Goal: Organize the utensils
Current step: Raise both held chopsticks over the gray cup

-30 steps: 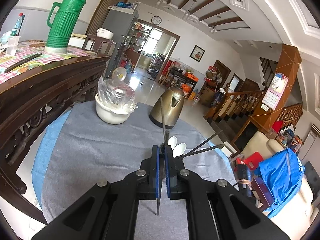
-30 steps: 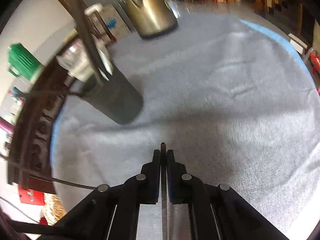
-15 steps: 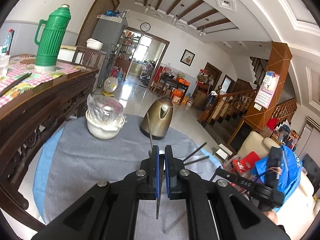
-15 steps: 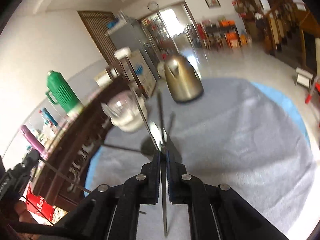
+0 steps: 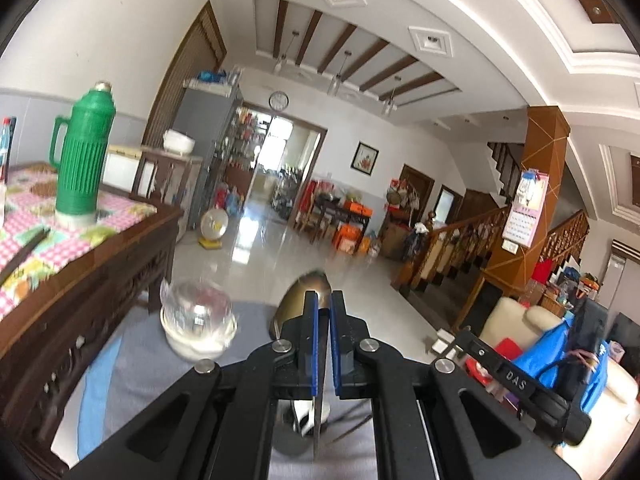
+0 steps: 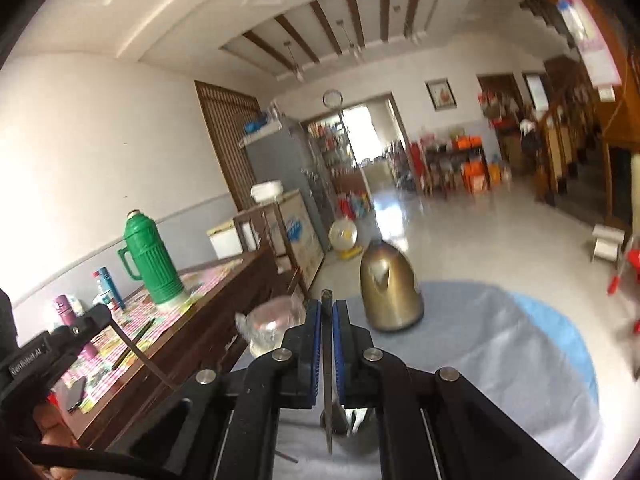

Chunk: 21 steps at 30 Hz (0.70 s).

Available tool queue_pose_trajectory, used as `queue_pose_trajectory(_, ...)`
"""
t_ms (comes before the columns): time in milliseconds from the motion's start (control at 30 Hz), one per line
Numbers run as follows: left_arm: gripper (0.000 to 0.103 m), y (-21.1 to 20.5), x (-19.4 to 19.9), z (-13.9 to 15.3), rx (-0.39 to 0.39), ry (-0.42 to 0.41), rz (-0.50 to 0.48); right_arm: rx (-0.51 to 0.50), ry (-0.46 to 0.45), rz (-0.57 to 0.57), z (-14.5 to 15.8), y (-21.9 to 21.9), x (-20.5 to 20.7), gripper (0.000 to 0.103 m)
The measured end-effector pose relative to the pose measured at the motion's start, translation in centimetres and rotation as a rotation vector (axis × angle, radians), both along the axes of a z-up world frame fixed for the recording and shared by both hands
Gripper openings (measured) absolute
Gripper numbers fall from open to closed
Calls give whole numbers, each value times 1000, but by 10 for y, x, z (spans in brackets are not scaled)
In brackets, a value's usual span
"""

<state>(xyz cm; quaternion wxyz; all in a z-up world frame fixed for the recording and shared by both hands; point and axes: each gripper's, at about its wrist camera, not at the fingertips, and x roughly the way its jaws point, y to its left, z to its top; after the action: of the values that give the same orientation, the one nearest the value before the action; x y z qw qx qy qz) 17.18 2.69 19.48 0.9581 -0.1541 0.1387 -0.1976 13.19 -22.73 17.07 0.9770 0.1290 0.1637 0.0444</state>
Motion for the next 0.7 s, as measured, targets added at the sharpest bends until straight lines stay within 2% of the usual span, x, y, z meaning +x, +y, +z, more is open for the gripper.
queue_pose_trajectory(200,5,-20,29,2,12,-39,78,-76,-57,-48,10,21,20,6)
queue_pose_trajectory(367,5,-37,48,-20,45,-28,137,-104,-7,-63,-14,32,48,6)
queue_pose_trajectory(500,5,-46,60,-37,69,-3,159,-88,55,-63,-39,30,65,6)
queue_pose_trajectory(700,5,-55,77,-56,75,49,170,-71,93,-62,-58,22,67,6)
